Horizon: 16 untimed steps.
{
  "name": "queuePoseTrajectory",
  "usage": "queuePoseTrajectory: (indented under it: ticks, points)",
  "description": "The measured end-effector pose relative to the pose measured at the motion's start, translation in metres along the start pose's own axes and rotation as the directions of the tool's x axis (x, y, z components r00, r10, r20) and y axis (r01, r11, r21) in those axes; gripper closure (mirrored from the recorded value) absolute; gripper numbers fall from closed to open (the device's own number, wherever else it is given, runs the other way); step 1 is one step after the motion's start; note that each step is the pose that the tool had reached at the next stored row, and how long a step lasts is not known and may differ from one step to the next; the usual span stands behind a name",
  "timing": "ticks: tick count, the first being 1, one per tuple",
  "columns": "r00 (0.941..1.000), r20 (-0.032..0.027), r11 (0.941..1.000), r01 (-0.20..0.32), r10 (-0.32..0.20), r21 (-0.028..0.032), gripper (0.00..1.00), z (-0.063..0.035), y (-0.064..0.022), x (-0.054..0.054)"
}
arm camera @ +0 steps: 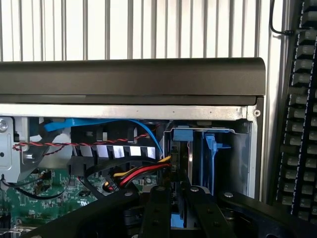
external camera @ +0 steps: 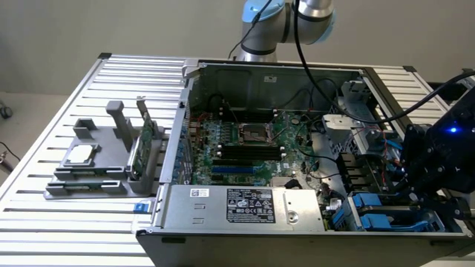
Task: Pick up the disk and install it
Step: 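Insert the first disk wire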
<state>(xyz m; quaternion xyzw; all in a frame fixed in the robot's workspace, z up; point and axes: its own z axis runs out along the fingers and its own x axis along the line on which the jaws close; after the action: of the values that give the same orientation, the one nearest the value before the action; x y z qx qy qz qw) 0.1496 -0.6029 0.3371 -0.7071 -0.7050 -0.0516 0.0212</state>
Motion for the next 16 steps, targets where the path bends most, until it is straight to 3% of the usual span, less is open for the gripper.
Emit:
queuePoseTrajectory:
  ticks: [16]
  points:
    - [1.0,0.0001,1.0,0.0,0.0,0.0,0.83,0.002,0.0005,-0.0006]
